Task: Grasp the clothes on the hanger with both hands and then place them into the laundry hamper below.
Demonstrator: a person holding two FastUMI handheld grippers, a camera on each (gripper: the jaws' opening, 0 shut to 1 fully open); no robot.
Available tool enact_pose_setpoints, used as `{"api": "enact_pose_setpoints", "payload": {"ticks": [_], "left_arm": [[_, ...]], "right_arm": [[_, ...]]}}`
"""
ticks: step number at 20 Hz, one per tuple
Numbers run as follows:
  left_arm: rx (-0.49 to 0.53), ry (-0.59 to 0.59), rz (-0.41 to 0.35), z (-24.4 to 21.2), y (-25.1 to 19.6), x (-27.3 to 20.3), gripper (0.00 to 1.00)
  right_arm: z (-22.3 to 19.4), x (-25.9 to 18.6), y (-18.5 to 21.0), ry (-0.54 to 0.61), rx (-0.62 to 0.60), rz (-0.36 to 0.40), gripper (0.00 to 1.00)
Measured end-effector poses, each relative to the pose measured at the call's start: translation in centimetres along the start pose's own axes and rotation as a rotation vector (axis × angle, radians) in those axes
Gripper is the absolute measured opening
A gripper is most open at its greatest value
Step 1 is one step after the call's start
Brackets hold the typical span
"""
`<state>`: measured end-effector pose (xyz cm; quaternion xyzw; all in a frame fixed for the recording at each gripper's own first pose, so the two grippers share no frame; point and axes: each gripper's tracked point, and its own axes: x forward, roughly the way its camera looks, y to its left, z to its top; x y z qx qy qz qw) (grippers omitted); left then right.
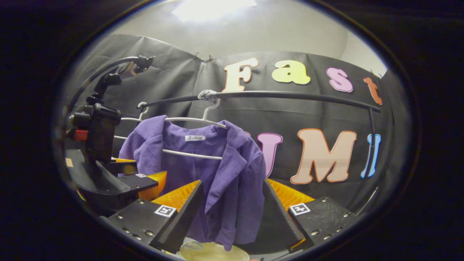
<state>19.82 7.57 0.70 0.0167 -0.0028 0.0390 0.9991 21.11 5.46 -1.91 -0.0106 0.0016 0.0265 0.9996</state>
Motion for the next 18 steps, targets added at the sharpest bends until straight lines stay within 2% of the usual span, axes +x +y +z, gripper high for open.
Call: {"api": "enact_pose_setpoints", "payload": {"ticks": [2,6,8,10,14,18], "left_arm": [[-0.002,0.010,0.002,0.0,0.2,0.7,0.64],[0.010,0.047,0.065,-0.4,1.9,1.4,0.07],[0.019,0.070,0.067,-0.5,1.9,1.6,0.03],[0.004,0.072,0.045,-0.3,1.6,1.4,0.06],[0.023,0.093,0.023,-0.4,1.3,1.2,0.00],[-0.001,0.102,0.019,-0.3,1.4,0.9,0.01]], "right_arm": [[0.1,1.6,0.0,-0.005,-0.003,0.017,0.97],[-0.4,4.8,0.5,0.009,0.014,0.042,0.96],[-1.0,6.4,0.7,0.022,0.025,0.054,0.96],[-1.5,7.7,1.1,0.034,0.032,0.054,0.96],[-1.4,10.4,0.4,0.027,0.039,-0.002,0.98],[-2.3,12.7,0.4,0.054,0.051,-0.034,0.98]]}}
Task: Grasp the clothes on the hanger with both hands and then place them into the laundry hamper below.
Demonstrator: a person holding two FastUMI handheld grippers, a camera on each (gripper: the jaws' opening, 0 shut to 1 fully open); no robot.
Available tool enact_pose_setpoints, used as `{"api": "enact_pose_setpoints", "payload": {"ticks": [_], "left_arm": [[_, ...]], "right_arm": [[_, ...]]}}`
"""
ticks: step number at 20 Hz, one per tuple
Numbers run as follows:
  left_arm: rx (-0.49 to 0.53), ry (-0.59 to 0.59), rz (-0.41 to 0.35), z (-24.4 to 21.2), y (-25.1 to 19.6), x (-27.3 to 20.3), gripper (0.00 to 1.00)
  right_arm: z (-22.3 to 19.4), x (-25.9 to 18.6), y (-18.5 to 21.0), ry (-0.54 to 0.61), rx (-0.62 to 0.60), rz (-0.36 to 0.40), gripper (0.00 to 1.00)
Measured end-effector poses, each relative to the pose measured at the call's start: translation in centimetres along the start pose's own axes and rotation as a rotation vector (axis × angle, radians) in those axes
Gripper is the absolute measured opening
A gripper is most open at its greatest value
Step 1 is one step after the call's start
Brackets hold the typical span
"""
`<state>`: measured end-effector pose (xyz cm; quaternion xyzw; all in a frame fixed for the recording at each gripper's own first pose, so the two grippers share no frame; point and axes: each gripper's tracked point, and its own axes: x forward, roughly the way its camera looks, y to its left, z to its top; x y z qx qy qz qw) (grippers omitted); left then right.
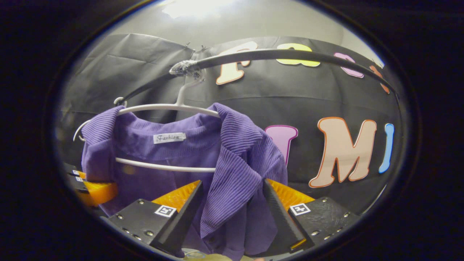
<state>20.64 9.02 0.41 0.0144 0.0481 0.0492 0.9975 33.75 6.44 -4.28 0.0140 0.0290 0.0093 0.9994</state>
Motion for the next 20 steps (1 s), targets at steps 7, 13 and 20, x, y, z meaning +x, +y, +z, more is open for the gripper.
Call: {"api": "enact_pose_setpoints", "payload": {"ticks": [7,13,20], "left_arm": [[0.000,-0.007,0.007,0.5,0.7,-0.8,0.00],[-0.040,-0.002,0.019,0.9,1.9,-1.2,0.02],[-0.081,-0.009,0.001,2.8,3.0,-2.7,0.00]], "right_arm": [[-1.7,2.4,-1.4,0.059,0.035,-0.057,0.98],[-2.0,2.4,-3.1,0.082,0.023,-0.115,0.25],[-0.4,1.6,-4.1,0.081,-0.014,-0.192,0.13]]}}
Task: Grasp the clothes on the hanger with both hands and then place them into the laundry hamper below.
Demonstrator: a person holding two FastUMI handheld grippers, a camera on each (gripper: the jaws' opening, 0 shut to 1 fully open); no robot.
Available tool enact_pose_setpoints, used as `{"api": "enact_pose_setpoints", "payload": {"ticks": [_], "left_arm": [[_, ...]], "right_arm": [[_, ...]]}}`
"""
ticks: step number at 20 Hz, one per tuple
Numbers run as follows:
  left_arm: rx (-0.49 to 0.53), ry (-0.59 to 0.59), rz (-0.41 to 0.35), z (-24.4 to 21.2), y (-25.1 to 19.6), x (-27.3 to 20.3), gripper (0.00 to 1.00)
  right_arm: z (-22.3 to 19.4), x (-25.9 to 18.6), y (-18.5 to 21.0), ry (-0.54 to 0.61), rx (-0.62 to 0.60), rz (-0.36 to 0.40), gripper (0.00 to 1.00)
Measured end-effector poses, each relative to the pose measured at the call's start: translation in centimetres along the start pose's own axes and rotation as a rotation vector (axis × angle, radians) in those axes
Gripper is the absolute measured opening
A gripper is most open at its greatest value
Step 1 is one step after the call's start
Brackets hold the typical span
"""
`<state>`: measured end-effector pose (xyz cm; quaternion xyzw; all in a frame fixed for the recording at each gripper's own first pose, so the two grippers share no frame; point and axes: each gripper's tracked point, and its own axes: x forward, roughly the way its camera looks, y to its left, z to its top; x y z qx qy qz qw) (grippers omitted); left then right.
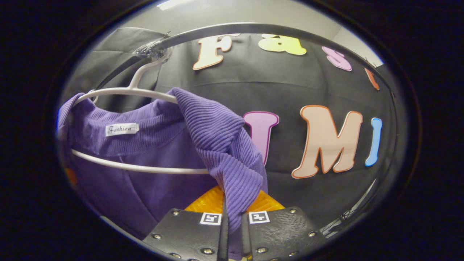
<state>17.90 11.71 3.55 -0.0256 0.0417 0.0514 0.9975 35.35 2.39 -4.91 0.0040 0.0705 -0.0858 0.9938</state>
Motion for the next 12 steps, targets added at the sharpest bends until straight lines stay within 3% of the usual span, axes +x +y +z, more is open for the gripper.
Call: {"api": "enact_pose_setpoints", "payload": {"ticks": [12], "left_arm": [[-0.046,-0.091,0.104,5.2,4.7,-1.5,0.00]], "right_arm": [[6.7,0.3,-3.4,-0.188,-0.101,-0.103,0.13]]}}
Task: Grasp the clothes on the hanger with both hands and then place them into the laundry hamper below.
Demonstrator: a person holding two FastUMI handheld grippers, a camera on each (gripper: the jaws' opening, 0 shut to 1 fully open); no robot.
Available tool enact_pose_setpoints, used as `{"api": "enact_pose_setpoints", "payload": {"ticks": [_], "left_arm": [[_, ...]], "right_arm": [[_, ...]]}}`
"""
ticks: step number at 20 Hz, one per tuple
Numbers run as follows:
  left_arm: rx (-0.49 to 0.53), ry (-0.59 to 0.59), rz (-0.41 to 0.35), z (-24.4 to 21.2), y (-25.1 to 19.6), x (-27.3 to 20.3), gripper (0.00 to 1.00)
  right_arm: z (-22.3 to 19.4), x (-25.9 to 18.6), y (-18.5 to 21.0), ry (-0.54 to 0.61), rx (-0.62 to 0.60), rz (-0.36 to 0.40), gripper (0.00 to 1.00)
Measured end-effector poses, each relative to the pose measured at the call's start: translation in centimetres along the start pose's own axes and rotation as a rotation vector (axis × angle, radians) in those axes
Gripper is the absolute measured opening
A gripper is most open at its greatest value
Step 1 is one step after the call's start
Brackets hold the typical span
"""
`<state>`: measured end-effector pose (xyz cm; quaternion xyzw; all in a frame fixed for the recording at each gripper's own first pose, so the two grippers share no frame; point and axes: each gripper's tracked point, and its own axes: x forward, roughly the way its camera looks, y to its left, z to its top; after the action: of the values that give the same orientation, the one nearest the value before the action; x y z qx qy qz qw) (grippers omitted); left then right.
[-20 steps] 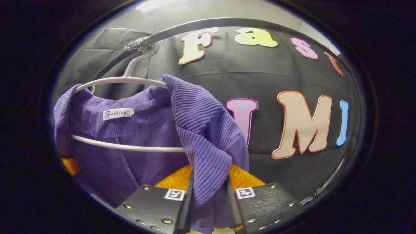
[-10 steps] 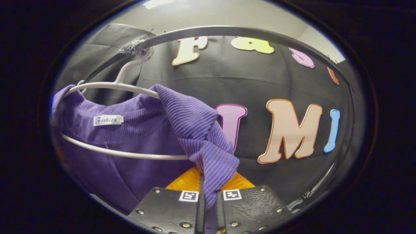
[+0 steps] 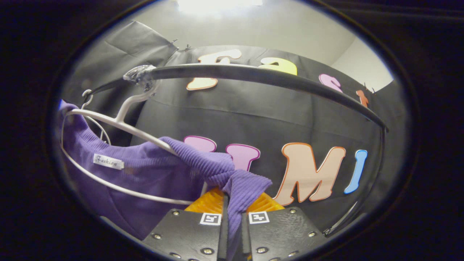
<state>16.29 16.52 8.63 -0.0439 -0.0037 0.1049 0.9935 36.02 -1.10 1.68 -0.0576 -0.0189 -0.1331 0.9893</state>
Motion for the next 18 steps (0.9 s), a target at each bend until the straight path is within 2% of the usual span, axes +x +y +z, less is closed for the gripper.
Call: {"api": "enact_pose_setpoints", "payload": {"ticks": [4,6,9,10,13,18], "left_arm": [[-0.033,-0.028,-0.008,1.7,0.3,-0.3,0.00],[-0.043,-0.045,0.010,2.7,1.1,-0.2,0.04],[-0.058,-0.071,0.047,3.9,2.6,0.0,0.04],[-0.057,-0.076,0.061,4.1,3.2,0.2,0.00],[-0.040,-0.093,0.106,4.6,5.1,0.9,0.02],[0.010,-0.100,0.136,3.7,7.1,2.8,0.02]], "right_arm": [[0.7,0.7,-1.0,-0.018,-0.003,-0.020,0.13],[0.9,1.0,-1.5,-0.027,-0.008,-0.030,0.13],[1.3,1.6,-1.8,-0.039,-0.008,-0.034,0.13],[1.4,1.7,-1.9,-0.042,-0.005,-0.034,0.13],[1.9,2.2,-1.9,-0.052,0.004,-0.029,0.13],[2.0,2.6,-1.2,-0.058,0.006,-0.008,0.13]]}}
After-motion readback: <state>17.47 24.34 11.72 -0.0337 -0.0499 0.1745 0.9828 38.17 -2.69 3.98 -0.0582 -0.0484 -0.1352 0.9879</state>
